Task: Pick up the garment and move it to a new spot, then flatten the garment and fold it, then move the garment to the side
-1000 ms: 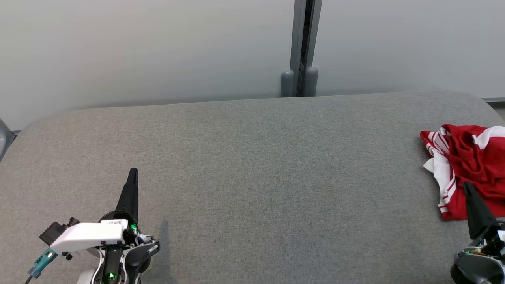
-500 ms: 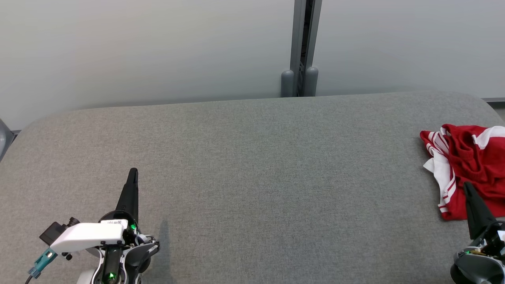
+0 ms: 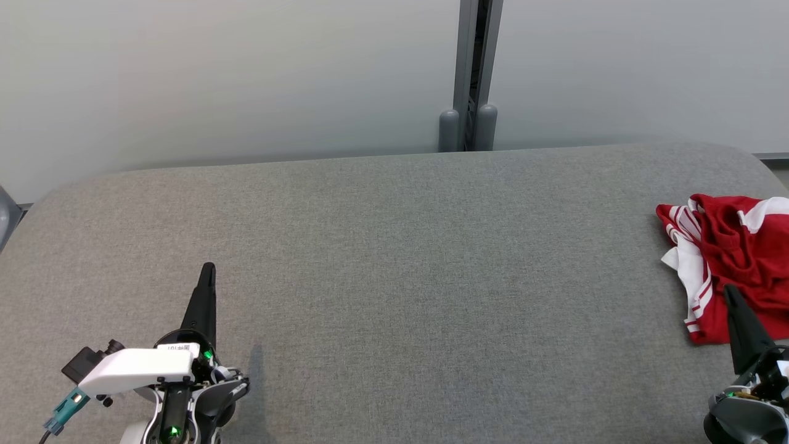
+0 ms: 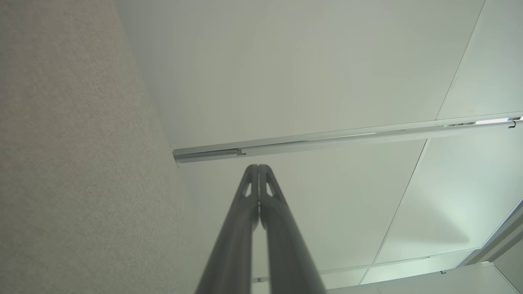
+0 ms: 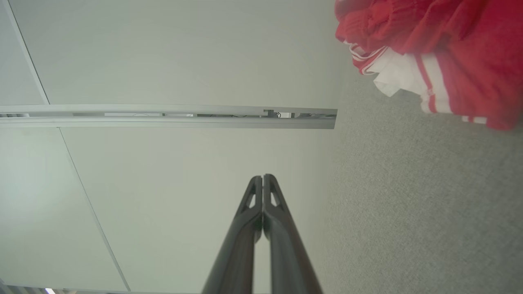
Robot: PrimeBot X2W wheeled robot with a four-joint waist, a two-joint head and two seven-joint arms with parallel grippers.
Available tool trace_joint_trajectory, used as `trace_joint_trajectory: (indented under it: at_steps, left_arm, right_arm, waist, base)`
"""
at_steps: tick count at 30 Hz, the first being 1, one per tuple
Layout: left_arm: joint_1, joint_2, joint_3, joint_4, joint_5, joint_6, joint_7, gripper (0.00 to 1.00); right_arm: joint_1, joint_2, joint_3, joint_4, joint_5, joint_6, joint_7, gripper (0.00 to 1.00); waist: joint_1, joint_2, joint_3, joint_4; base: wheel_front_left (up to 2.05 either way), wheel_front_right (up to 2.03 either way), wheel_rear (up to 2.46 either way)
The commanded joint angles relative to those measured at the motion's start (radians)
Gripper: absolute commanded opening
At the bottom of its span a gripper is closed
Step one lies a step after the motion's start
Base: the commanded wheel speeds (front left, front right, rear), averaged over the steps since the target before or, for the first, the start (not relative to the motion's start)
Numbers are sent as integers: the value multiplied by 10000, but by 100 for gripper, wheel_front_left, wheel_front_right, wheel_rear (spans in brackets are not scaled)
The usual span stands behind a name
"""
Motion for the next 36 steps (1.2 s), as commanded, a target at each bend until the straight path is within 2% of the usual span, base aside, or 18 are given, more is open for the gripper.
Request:
trace_joint_trajectory:
  at_steps: [1,36]
  left_arm:
    - [-95,40,37,-8,-34,-79,18,0]
    - [-95,38,41,-10,-28,-78,22,0]
  right_arm:
    - [-100,-29,-47,36,-58,4,49,0]
    - [-120,19,-116,40,-111,4,101,0]
  waist:
    - [0,-1,0,0]
    - [0,-1,0,0]
  base:
    - [0,0,0]
    - [0,0,0]
